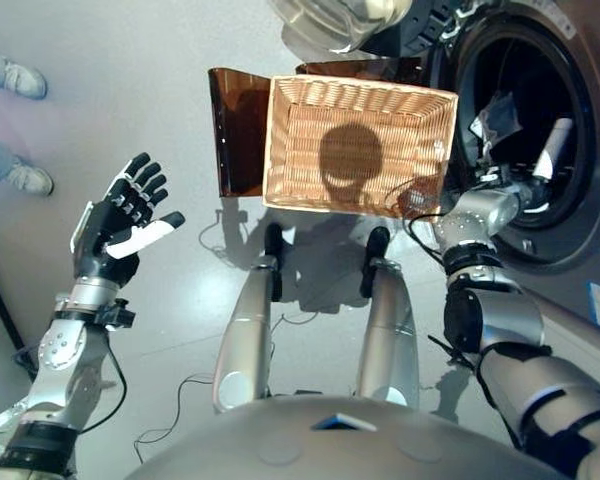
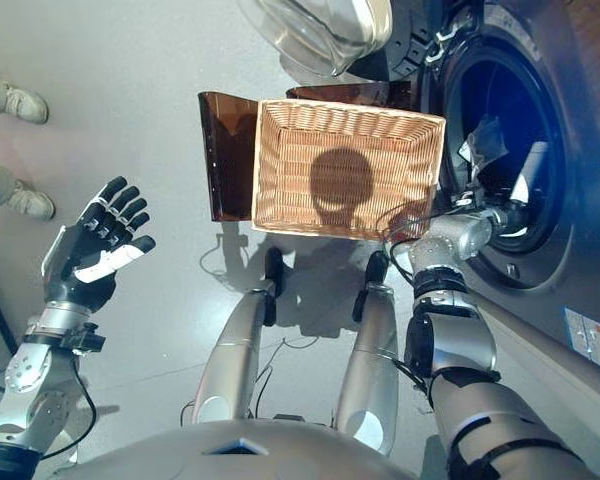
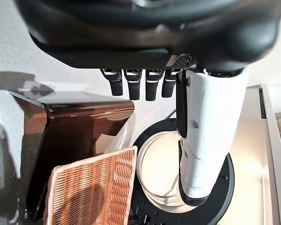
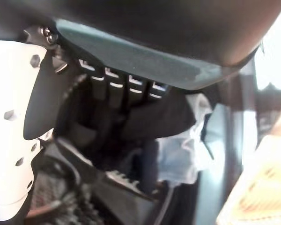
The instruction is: Pick up the clothes and place them into the washing machine
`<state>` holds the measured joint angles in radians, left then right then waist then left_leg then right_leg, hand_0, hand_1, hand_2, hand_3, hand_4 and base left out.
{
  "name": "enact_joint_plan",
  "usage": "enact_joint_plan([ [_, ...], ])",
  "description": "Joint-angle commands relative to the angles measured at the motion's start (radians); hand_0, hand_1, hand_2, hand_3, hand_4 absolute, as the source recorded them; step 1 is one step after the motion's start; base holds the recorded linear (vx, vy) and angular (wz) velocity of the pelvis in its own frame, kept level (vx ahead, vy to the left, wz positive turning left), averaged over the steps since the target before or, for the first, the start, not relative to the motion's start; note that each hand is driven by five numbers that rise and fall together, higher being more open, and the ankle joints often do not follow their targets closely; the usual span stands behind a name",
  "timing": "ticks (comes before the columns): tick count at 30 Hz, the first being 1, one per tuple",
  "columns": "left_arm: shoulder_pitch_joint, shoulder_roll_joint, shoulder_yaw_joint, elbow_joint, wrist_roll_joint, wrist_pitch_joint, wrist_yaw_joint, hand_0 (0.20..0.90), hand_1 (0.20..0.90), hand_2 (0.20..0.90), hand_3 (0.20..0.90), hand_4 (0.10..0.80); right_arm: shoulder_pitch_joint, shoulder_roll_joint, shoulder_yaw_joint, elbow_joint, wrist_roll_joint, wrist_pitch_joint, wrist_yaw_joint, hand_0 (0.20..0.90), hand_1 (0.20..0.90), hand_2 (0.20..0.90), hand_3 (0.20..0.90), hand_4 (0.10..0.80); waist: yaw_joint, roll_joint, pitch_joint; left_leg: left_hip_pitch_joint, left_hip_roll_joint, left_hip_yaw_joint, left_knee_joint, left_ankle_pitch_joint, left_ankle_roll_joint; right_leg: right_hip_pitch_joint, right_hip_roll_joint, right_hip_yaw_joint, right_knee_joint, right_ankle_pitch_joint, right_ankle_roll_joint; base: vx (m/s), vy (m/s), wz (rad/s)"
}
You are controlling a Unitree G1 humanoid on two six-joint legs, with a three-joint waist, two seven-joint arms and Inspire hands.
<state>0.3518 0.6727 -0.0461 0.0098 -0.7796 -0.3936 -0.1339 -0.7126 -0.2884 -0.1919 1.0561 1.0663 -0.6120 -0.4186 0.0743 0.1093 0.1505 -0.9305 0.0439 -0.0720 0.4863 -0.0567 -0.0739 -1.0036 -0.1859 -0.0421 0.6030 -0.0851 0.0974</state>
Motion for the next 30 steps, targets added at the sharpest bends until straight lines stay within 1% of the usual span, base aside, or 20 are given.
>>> enact_joint_plan([
  [1, 0.032, 0.085, 0.093, -0.052, -0.010, -0.120, -0.011, 0.900, 0.900, 0.900, 0.900, 0.800, -0.059, -0.070, 0.059, -0.009, -0.111, -0.006, -0.002, 0.900, 0.900, 0.900, 0.900, 0.800, 0.029, -0.001, -0.032, -0.047, -0.008, -0.010, -0.239, 0.148, -0.007, -0.001, -0.017, -0.014, -0.029, -0.036, 0.008, -0.017, 0.031, -0.05],
  [2, 0.036, 0.100, 0.097, -0.058, -0.002, -0.123, -0.014, 0.900, 0.900, 0.900, 0.900, 0.800, -0.078, -0.087, 0.087, 0.017, -0.159, 0.021, -0.011, 0.900, 0.900, 0.900, 0.900, 0.800, 0.034, -0.002, -0.030, -0.048, -0.009, -0.010, -0.241, 0.151, -0.006, 0.000, -0.018, -0.013, -0.034, -0.034, 0.008, 0.000, 0.000, 0.00],
  [5, 0.043, 0.111, 0.109, -0.066, 0.001, -0.126, -0.019, 0.900, 0.900, 0.900, 0.900, 0.800, -0.092, -0.101, 0.117, 0.031, -0.207, 0.046, -0.021, 0.900, 0.900, 0.900, 0.900, 0.800, 0.040, -0.003, -0.028, -0.048, -0.010, -0.011, -0.242, 0.154, -0.006, 0.004, -0.020, -0.016, -0.043, -0.028, 0.009, 0.000, 0.000, 0.00],
  [6, 0.049, 0.119, 0.118, -0.070, 0.001, -0.128, -0.021, 0.900, 0.900, 0.900, 0.900, 0.800, -0.095, -0.111, 0.163, 0.032, -0.265, 0.071, -0.022, 0.900, 0.900, 0.900, 0.900, 0.800, 0.044, -0.010, -0.028, -0.047, -0.010, -0.012, -0.244, 0.157, -0.006, 0.009, -0.021, -0.021, -0.052, -0.024, 0.010, 0.000, 0.000, 0.00],
  [9, 0.049, 0.119, 0.122, -0.070, -0.002, -0.127, -0.023, 0.900, 0.900, 0.900, 0.900, 0.800, -0.085, -0.112, 0.193, 0.028, -0.299, 0.089, -0.017, 0.900, 0.900, 0.900, 0.900, 0.800, 0.043, -0.016, -0.028, -0.047, -0.010, -0.013, -0.244, 0.157, -0.005, 0.012, -0.019, -0.020, -0.056, -0.021, 0.010, 0.003, 0.004, 0.01],
  [10, 0.048, 0.116, 0.122, -0.066, 0.000, -0.126, -0.022, 0.900, 0.900, 0.900, 0.900, 0.800, -0.078, -0.112, 0.208, 0.019, -0.323, 0.098, -0.018, 0.900, 0.900, 0.900, 0.900, 0.800, 0.041, -0.018, -0.028, -0.046, -0.010, -0.013, -0.245, 0.157, -0.005, 0.016, -0.019, -0.022, -0.061, -0.019, 0.010, 0.016, 0.021, 0.04],
  [11, 0.045, 0.112, 0.123, -0.066, 0.000, -0.125, -0.021, 0.900, 0.900, 0.900, 0.900, 0.800, -0.055, -0.109, 0.248, -0.005, -0.382, 0.114, -0.017, 0.900, 0.900, 0.900, 0.900, 0.800, 0.038, -0.025, -0.027, -0.045, -0.010, -0.015, -0.244, 0.158, -0.004, 0.020, -0.018, -0.024, -0.068, -0.014, 0.010, 0.000, 0.000, 0.00],
  [12, 0.046, 0.111, 0.123, -0.066, 0.000, -0.125, -0.021, 0.900, 0.900, 0.900, 0.900, 0.800, -0.054, -0.108, 0.248, -0.007, -0.384, 0.115, -0.019, 0.900, 0.900, 0.900, 0.900, 0.800, 0.038, -0.024, -0.027, -0.045, -0.010, -0.015, -0.244, 0.158, -0.004, 0.021, -0.018, -0.024, -0.069, -0.014, 0.010, 0.000, 0.000, 0.00],
  [15, 0.044, 0.093, 0.119, -0.057, 0.002, -0.125, -0.022, 0.900, 0.900, 0.900, 0.900, 0.800, -0.005, -0.092, 0.288, -0.041, -0.467, 0.130, -0.025, 0.900, 0.900, 0.900, 0.900, 0.800, 0.033, -0.036, -0.028, -0.029, -0.010, -0.013, -0.247, 0.157, -0.002, 0.043, -0.015, -0.030, -0.089, -0.005, 0.011, 0.014, 0.002, 0.01],
  [16, 0.037, 0.079, 0.112, -0.047, 0.007, -0.124, -0.018, 0.900, 0.900, 0.900, 0.900, 0.800, 0.027, -0.078, 0.320, -0.067, -0.535, 0.139, -0.041, 0.900, 0.900, 0.900, 0.900, 0.800, 0.029, -0.045, -0.030, -0.013, -0.011, -0.011, -0.250, 0.154, 0.001, 0.066, -0.013, -0.033, -0.111, 0.004, 0.012, 0.034, 0.004, 0.03],
  [19, 0.033, 0.065, 0.105, -0.033, 0.020, -0.120, -0.010, 0.900, 0.900, 0.900, 0.900, 0.800, 0.069, -0.059, 0.334, -0.092, -0.586, 0.147, -0.051, 0.900, 0.900, 0.900, 0.900, 0.800, 0.022, -0.053, -0.032, 0.007, -0.010, -0.013, -0.252, 0.150, 0.004, 0.094, -0.010, -0.037, -0.134, 0.012, 0.015, 0.034, 0.007, -0.07],
  [24, 0.020, 0.025, 0.105, 0.022, 0.069, -0.114, 0.005, 0.900, 0.900, 0.900, 0.900, 0.800, 0.154, -0.068, 0.398, -0.142, -0.796, 0.205, -0.077, 0.900, 0.900, 0.900, 0.900, 0.800, 0.013, -0.069, -0.042, 0.072, -0.007, -0.009, -0.257, 0.138, 0.009, 0.180, -0.006, -0.045, -0.190, 0.031, 0.022, 0.067, 0.000, -0.09],
  [26, 0.014, 0.012, 0.101, 0.037, 0.088, -0.118, 0.005, 0.900, 0.900, 0.900, 0.900, 0.800, 0.181, -0.066, 0.398, -0.144, -0.806, 0.209, -0.065, 0.900, 0.900, 0.900, 0.900, 0.800, 0.010, -0.075, -0.044, 0.113, -0.007, -0.012, -0.266, 0.134, 0.010, 0.228, -0.005, -0.049, -0.218, 0.035, 0.025, 0.052, -0.004, -0.07],
  [27, 0.008, 0.005, 0.101, 0.042, 0.087, -0.117, -0.001, 0.900, 0.900, 0.900, 0.900, 0.800, 0.189, -0.065, 0.400, -0.134, -0.831, 0.222, -0.071, 0.900, 0.900, 0.900, 0.900, 0.800, 0.011, -0.073, -0.044, 0.116, -0.006, -0.009, -0.270, 0.161, 0.014, 0.239, -0.003, -0.053, -0.239, 0.067, 0.022, 0.015, 0.006, -0.10],
  [30, 0.003, -0.025, 0.103, 0.056, 0.108, -0.121, 0.002, 0.900, 0.900, 0.900, 0.900, 0.800, 0.239, -0.059, 0.394, -0.165, -0.848, 0.218, -0.059, 0.900, 0.900, 0.900, 0.900, 0.800, 0.003, -0.080, -0.045, 0.181, -0.007, -0.009, -0.286, 0.157, 0.014, 0.316, -0.003, -0.062, -0.278, 0.072, 0.028, 0.084, -0.005, -0.07],
])
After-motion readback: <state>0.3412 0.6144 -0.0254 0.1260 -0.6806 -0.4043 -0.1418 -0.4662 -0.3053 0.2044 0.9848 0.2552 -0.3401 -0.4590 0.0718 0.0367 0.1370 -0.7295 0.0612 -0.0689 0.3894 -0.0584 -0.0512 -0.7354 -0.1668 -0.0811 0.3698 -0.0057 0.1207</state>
